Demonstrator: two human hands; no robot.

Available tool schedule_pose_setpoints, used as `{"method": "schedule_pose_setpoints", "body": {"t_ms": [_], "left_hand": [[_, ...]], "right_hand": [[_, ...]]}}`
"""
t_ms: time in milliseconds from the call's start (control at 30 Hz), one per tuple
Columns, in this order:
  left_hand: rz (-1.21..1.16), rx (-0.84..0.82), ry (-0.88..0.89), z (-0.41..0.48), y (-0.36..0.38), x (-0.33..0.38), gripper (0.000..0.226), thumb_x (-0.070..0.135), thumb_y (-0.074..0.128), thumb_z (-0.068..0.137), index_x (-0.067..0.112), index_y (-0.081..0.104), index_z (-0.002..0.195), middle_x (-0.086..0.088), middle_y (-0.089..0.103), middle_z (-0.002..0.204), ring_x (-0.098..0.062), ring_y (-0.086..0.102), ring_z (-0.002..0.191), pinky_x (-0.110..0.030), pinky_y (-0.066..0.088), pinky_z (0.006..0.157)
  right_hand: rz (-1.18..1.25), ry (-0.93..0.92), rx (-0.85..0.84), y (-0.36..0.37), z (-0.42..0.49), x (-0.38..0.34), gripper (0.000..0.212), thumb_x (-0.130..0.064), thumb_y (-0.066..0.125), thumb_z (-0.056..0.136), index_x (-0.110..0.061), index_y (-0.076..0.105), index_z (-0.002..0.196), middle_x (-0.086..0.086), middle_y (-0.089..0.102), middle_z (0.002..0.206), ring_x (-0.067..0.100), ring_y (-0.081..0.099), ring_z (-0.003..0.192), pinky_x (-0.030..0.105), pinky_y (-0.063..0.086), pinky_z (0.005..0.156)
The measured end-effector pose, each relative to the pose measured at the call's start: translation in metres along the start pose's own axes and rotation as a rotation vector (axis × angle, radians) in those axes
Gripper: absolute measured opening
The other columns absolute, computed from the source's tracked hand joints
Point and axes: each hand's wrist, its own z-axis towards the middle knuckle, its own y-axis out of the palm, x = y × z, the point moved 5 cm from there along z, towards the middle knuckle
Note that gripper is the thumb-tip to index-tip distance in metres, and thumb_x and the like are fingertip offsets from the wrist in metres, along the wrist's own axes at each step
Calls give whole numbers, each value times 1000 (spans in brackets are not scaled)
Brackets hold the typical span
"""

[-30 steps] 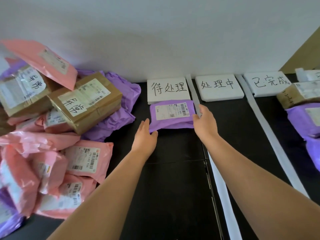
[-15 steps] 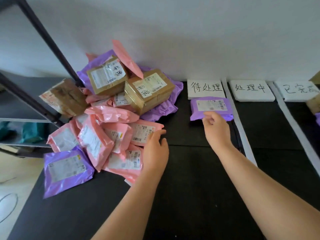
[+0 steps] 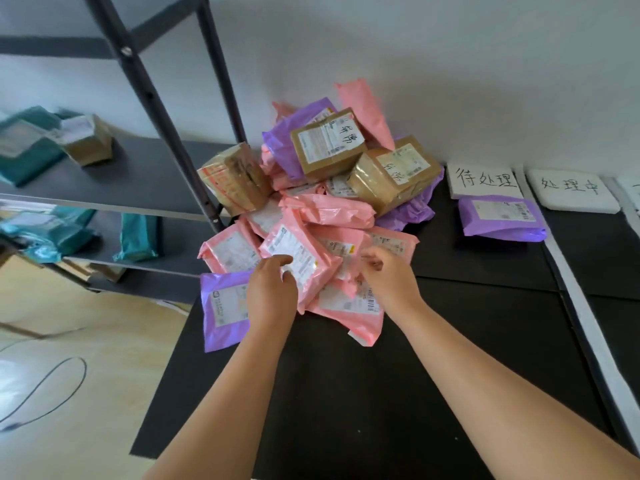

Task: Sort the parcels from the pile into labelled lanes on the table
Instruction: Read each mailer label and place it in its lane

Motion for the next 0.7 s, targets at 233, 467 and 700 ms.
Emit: {"method": "schedule_pose_setpoints", "body": {"t_ms": [233, 467, 700], "left_hand": [[37, -124, -205, 20, -27, -55, 40, 8, 42, 100, 22, 55, 135, -5, 63, 126, -20, 60, 93, -32, 46, 75], [130, -473, -161, 21, 29, -73, 46, 13, 50, 96, 12, 44, 142, -15, 59, 128, -33, 60, 111, -43, 51, 88], [109, -559, -183, 12, 44, -73, 40, 12, 46, 100, 12, 42, 140, -9, 57, 127, -18, 58, 92, -33, 51, 76]], "right_hand": [[-214, -28, 48, 62, 2, -30, 32, -28, 56, 99, -22, 56, 130, -2, 61, 124, 16, 60, 99, 31, 47, 77], [-532, -72, 99, 76, 19, -39, 34, -29, 54, 100, -22, 56, 133, 2, 60, 125, 22, 54, 114, 37, 51, 86], [-598, -105, 59, 85, 26, -37, 22, -23, 57, 97, -24, 70, 115, -2, 70, 110, 21, 52, 110, 34, 42, 82]]}}
